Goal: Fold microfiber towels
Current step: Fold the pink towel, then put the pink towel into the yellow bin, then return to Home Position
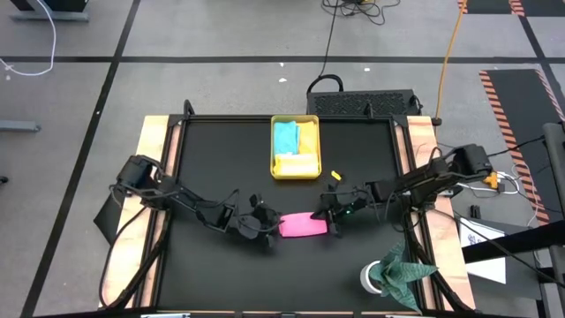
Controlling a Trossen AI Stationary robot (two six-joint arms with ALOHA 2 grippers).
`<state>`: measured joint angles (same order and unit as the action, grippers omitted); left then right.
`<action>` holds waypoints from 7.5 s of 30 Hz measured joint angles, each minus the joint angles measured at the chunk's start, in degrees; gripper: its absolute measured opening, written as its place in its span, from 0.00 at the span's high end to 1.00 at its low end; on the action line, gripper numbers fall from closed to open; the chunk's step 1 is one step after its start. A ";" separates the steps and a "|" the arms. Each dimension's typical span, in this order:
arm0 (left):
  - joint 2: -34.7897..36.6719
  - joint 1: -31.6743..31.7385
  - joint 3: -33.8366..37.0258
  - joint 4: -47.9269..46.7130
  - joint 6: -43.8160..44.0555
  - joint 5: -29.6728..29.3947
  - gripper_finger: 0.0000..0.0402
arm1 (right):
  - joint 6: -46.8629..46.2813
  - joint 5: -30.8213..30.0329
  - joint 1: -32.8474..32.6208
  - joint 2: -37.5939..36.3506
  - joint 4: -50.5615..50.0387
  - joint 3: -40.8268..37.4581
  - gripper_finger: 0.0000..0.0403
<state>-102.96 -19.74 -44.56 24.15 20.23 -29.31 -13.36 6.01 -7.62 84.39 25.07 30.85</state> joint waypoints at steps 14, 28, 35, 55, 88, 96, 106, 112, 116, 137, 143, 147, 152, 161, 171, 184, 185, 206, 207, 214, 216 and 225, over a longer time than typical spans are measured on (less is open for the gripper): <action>-3.43 4.91 0.09 8.67 -5.09 8.78 0.70 | 9.94 -7.59 -9.71 3.11 7.93 0.72 0.68; -6.40 6.49 0.09 6.76 -2.52 12.99 0.70 | 26.95 -21.00 -14.70 16.26 -5.61 13.06 0.35; -6.40 6.44 0.09 6.41 -2.50 12.98 0.70 | 34.16 -32.12 -16.98 20.25 -9.20 16.96 0.38; -5.34 6.22 0.08 7.50 -4.24 13.42 0.70 | 33.98 -29.06 -13.96 19.60 -13.72 16.72 0.81; 16.55 -8.25 0.09 -34.93 14.62 -15.79 0.70 | 47.07 -29.17 23.93 3.49 -1.28 16.65 0.98; 16.55 -8.07 0.09 -35.01 14.60 -15.86 0.70 | 42.52 -23.20 23.22 11.52 -1.55 16.63 0.98; 16.53 -8.05 0.09 -34.90 14.65 -15.86 0.70 | 40.59 -21.73 20.33 11.69 -5.47 16.65 0.97; 16.53 -8.05 0.09 -34.90 14.64 -15.86 0.70 | 37.11 -14.58 20.70 11.69 -6.94 16.65 0.87; 16.53 -8.05 0.09 -34.90 14.60 -15.86 0.70 | 36.99 -12.47 20.70 11.69 -7.65 16.65 0.77; 16.53 -8.05 0.09 -34.54 14.55 -15.90 0.70 | 24.26 1.30 20.83 1.00 -12.84 16.64 0.54; 16.53 -7.58 0.09 -34.28 14.51 -16.39 0.70 | 18.96 1.56 23.73 4.63 -1.75 16.65 0.76; 16.53 -7.00 0.09 -34.18 14.51 -16.40 0.70 | 18.19 3.65 25.85 10.14 4.46 16.68 0.95; 16.53 -6.56 0.09 -34.30 14.51 -16.37 0.70 | 16.18 4.79 27.50 18.82 3.81 20.84 0.97; 16.49 -6.62 0.09 -34.59 14.64 -16.14 0.70 | 17.08 4.80 28.71 25.81 -10.05 28.76 0.99; 16.49 -6.65 0.09 -34.57 14.81 -15.72 0.70 | 14.76 4.64 28.12 14.56 -16.79 28.62 1.00; 16.49 -6.65 0.09 -34.35 14.88 -15.70 0.70 | 12.60 -1.78 30.32 10.88 -11.26 13.70 1.00; 16.48 -6.65 0.09 -34.24 14.89 -15.70 0.70 | 12.65 -1.56 30.49 11.22 -8.99 12.88 1.00; 15.90 -8.01 0.07 -28.78 12.24 -17.37 0.70 | 14.00 -1.48 17.77 -21.28 -26.15 11.85 1.00; 15.90 -8.18 0.07 -27.98 11.65 -17.45 0.70 | 13.96 -1.50 16.40 -23.69 -29.10 11.85 1.00; 15.90 -8.57 0.07 -26.43 10.07 -17.45 0.70 | 10.21 -1.59 9.62 -40.44 -30.07 0.23 1.00; 15.90 -8.57 0.07 -25.90 10.04 -17.45 0.70 | 7.49 -1.61 8.31 -45.03 -26.10 -6.23 1.00; 15.90 -8.36 0.07 -24.22 6.51 -23.64 0.70 | 3.35 -1.73 7.33 -58.31 -8.38 -26.88 1.00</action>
<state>-87.07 -28.10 -44.49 -0.06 26.75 -52.95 -10.01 4.29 -0.30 26.08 16.69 3.97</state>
